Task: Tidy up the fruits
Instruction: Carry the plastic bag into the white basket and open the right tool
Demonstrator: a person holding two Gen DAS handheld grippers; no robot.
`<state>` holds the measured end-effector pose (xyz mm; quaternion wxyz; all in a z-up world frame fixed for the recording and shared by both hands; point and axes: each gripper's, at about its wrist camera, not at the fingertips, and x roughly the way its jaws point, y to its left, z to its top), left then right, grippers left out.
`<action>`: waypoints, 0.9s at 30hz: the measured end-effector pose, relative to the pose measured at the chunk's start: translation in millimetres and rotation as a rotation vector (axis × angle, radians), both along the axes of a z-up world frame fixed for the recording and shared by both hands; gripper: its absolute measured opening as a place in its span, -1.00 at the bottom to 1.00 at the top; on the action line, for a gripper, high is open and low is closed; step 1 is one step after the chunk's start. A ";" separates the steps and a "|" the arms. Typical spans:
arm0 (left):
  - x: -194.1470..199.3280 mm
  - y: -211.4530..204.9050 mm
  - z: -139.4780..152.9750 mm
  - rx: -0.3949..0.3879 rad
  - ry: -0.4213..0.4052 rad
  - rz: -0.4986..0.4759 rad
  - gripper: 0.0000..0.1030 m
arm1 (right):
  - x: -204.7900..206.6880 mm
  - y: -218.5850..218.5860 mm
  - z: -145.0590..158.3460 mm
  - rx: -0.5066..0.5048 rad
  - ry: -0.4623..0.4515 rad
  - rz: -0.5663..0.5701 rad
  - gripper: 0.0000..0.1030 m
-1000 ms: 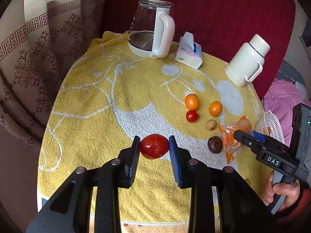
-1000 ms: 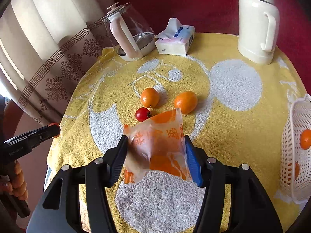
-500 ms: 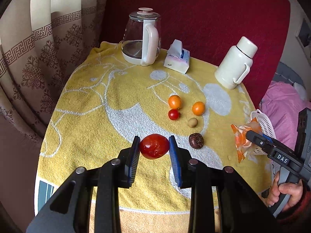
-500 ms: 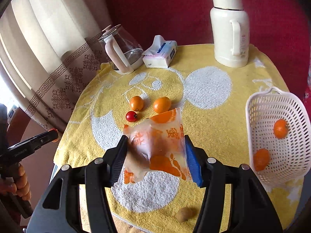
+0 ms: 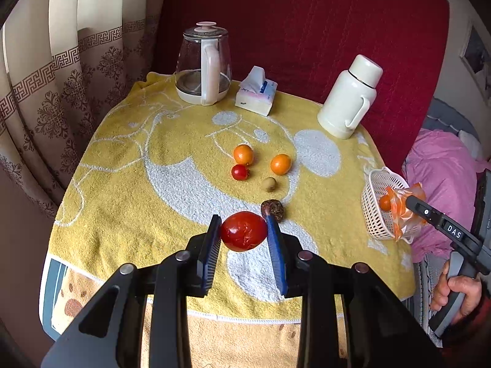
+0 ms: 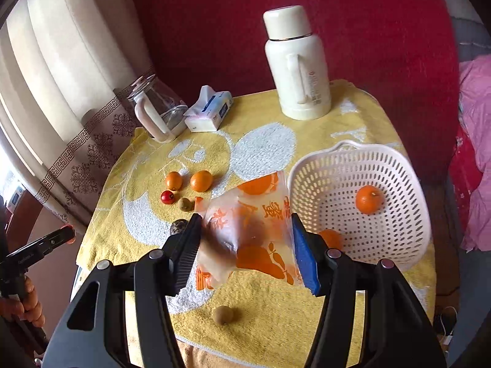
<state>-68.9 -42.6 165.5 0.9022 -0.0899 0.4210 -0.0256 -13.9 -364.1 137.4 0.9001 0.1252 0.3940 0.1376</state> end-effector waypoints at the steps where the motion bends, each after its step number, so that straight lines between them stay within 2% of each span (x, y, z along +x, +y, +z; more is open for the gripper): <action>1: -1.7 -4.1 0.2 -0.001 -0.002 -0.002 -0.41 | -0.8 -7.9 0.7 -0.002 -0.002 -0.013 0.14; 9: -10.9 -30.3 3.1 -0.004 -0.016 -0.013 -0.41 | 0.1 -70.8 -5.8 -0.035 0.006 -0.128 0.14; 14: -13.9 -41.9 4.5 0.003 -0.019 -0.017 -0.41 | 6.7 -95.7 -18.6 -0.076 0.028 -0.167 0.14; 27: -14.9 -56.1 9.3 0.028 -0.024 -0.020 -0.41 | 32.8 -88.6 -52.3 -0.188 0.055 -0.102 0.14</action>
